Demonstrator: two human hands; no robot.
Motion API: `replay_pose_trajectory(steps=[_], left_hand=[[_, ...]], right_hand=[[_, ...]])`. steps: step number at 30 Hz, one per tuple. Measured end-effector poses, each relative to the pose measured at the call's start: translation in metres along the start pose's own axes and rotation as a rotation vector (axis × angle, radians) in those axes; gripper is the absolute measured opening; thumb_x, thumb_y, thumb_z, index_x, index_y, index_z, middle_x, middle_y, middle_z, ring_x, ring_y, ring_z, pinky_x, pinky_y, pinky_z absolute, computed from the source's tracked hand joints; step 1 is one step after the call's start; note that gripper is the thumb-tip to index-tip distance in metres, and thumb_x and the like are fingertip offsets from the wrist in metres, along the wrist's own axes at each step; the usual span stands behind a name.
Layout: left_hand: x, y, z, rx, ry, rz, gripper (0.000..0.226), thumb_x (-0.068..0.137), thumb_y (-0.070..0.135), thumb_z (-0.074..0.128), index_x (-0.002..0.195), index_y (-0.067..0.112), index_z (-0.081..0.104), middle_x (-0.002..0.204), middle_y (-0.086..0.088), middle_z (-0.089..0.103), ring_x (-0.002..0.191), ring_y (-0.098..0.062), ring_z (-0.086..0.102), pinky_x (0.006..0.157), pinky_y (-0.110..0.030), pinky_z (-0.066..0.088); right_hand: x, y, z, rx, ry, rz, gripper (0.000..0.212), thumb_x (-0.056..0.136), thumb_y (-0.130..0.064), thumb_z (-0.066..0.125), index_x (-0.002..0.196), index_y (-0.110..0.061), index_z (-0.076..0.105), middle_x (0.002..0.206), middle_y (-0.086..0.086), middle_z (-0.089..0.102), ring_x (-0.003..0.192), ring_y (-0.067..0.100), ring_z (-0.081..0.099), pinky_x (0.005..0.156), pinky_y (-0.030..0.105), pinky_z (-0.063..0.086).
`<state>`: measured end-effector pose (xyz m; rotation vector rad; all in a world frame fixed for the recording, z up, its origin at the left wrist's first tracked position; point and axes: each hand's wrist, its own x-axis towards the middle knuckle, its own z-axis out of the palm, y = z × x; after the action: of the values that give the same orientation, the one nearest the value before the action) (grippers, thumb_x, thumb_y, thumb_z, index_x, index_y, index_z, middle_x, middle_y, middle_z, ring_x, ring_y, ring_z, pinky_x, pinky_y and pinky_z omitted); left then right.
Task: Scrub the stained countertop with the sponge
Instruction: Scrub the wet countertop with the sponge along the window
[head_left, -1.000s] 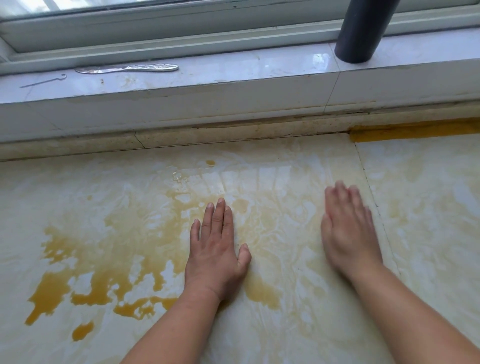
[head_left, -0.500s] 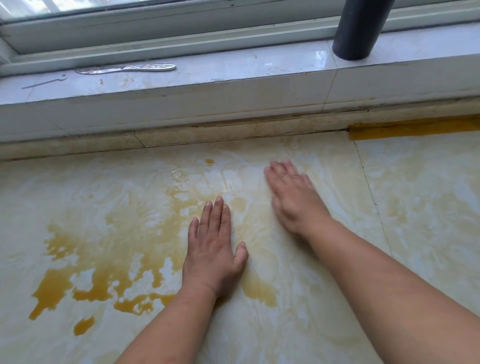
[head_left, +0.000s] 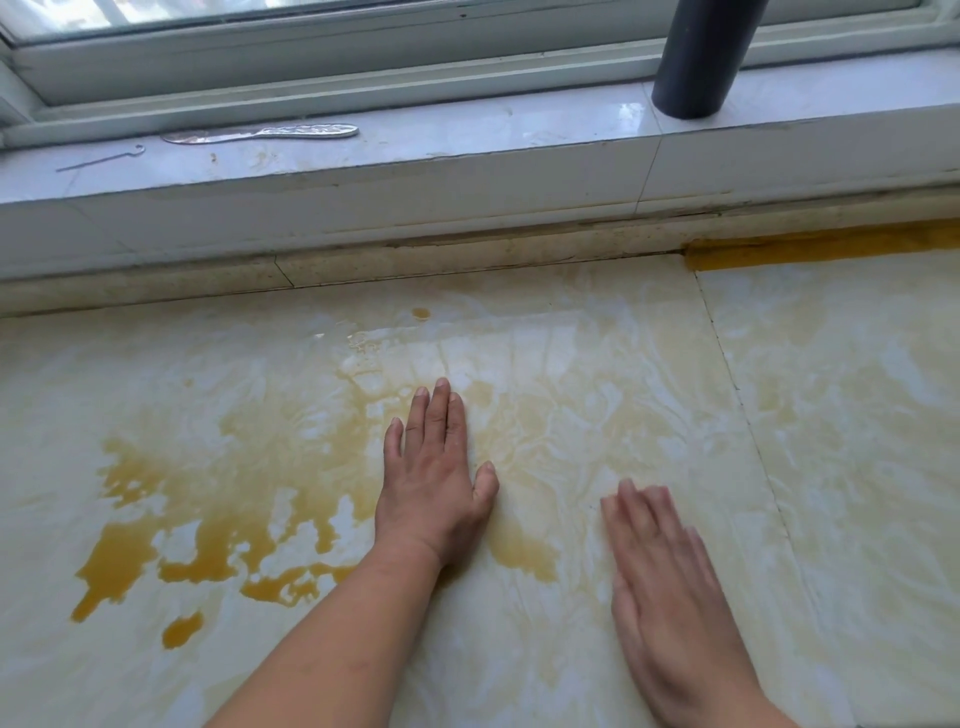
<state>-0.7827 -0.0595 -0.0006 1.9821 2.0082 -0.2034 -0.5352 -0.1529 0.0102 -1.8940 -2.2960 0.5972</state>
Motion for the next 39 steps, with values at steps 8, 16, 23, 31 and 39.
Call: replay_pose_trajectory(steps=[8,16,23,31,39], left_hand=[[-0.003,-0.023,-0.016,-0.163,-0.055,0.091,0.087,0.102,0.054,0.034,0.166,0.018,-0.014,0.168,0.002,-0.035,0.154,-0.017,-0.035,0.128,-0.042,-0.014],[-0.033,-0.123,-0.012,-0.025,-0.012,-0.021,0.091,0.099,0.072,0.024,0.164,0.026,-0.021,0.165,0.0,-0.042,0.151,-0.022,-0.041,0.127,-0.052,-0.015],[-0.033,-0.125,-0.005,-0.045,0.009,-0.034,0.093,0.097,0.074,0.022,0.161,0.028,-0.027,0.164,-0.002,-0.044,0.151,-0.026,-0.041,0.126,-0.055,-0.015],[-0.032,-0.124,-0.002,-0.026,0.009,-0.05,0.094,0.095,0.075,0.019,0.161,0.028,-0.028,0.162,-0.003,-0.047,0.149,-0.027,-0.044,0.125,-0.057,-0.015],[-0.033,-0.123,-0.005,-0.012,-0.002,-0.05,0.093,0.095,0.076,0.018,0.161,0.028,-0.028,0.161,-0.003,-0.048,0.149,-0.027,-0.044,0.125,-0.057,-0.016]], right_hand=[[-0.036,-0.073,0.038,-0.071,0.003,-0.103,0.075,0.073,-0.026,0.046,0.147,-0.014,0.049,0.159,0.003,0.04,0.146,0.026,0.034,0.109,0.046,0.031],[0.052,-0.132,0.034,-0.041,-0.064,-0.019,0.074,0.088,-0.035,0.008,0.161,-0.028,-0.007,0.163,-0.014,-0.029,0.148,0.01,-0.032,0.117,0.032,-0.021],[0.013,-0.133,0.042,-0.062,-0.101,-0.053,0.072,0.091,-0.036,0.015,0.161,-0.029,-0.001,0.166,-0.014,-0.019,0.152,0.011,-0.022,0.125,0.036,-0.004],[0.071,-0.147,0.042,-0.02,-0.093,-0.034,0.074,0.089,-0.041,0.008,0.16,-0.031,-0.006,0.164,-0.017,-0.025,0.149,0.008,-0.03,0.124,0.037,-0.008],[0.067,-0.149,0.045,-0.025,-0.054,-0.053,0.072,0.092,-0.035,0.017,0.161,-0.027,-0.002,0.167,-0.012,-0.018,0.152,0.012,-0.022,0.125,0.042,0.0]])
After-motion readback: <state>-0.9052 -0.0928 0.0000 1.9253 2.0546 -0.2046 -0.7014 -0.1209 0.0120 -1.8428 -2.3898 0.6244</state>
